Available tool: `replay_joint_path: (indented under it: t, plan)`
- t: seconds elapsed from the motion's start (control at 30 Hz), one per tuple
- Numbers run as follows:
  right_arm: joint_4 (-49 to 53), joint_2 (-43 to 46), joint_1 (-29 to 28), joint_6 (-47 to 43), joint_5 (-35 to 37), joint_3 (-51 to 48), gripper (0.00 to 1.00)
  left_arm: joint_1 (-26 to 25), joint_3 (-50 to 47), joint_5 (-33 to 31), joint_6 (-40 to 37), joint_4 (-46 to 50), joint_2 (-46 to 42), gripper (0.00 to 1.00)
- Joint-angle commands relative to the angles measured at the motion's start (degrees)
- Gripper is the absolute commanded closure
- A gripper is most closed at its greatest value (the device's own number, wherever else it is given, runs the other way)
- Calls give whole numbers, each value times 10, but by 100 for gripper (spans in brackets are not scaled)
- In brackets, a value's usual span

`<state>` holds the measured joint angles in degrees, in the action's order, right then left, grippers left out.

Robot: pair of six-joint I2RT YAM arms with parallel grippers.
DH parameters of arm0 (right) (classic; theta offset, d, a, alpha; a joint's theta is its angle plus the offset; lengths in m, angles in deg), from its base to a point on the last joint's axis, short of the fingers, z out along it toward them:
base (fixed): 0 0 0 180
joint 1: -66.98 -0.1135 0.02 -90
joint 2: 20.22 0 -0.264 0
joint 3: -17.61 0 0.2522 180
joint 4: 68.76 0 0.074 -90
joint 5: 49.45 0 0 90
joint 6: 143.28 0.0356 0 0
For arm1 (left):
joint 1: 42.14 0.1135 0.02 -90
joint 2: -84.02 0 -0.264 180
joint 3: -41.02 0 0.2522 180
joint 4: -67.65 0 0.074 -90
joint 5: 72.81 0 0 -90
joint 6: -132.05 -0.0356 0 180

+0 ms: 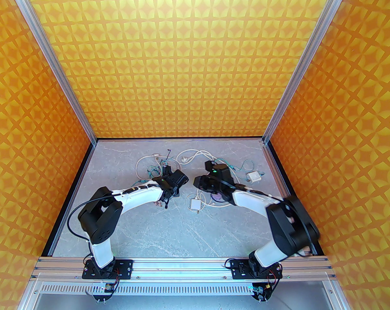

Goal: Pull the plug off the socket

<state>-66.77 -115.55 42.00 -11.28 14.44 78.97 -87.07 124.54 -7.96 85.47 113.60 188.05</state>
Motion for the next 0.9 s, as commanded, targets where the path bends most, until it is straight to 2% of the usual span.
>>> replay_joint_path:
  t: [0.0, 0.27, 0.4, 0.47, 0.53, 0.6, 0.7, 0.87]
  plan:
    - [-55, -54, -28, 39, -19, 34, 100, 5, -11, -10, -45, -18, -29, 57]
    - [-80, -158, -68, 76, -22, 97, 100, 6, -17, 7, -52, -32, -20, 59]
    - [-38, -173, -70, 63, -4, 115, 100, 8, -24, 20, -48, -46, -14, 59]
    - [-3, -170, -70, 42, 14, 122, 95, 8, -24, 28, -45, -53, -12, 59]
    - [16, -162, -70, 30, 32, 122, 95, 9, -24, 33, -44, -57, -11, 60]
    - [40, -158, -70, 18, 53, 126, 89, 8, -23, 37, -43, -57, -9, 60]
    - [65, -167, -70, 4, 64, 139, 71, 8, -25, 38, -45, -59, -10, 61]
    - [68, -189, -71, 6, 52, 157, 69, 8, -28, 43, -45, -64, -12, 61]
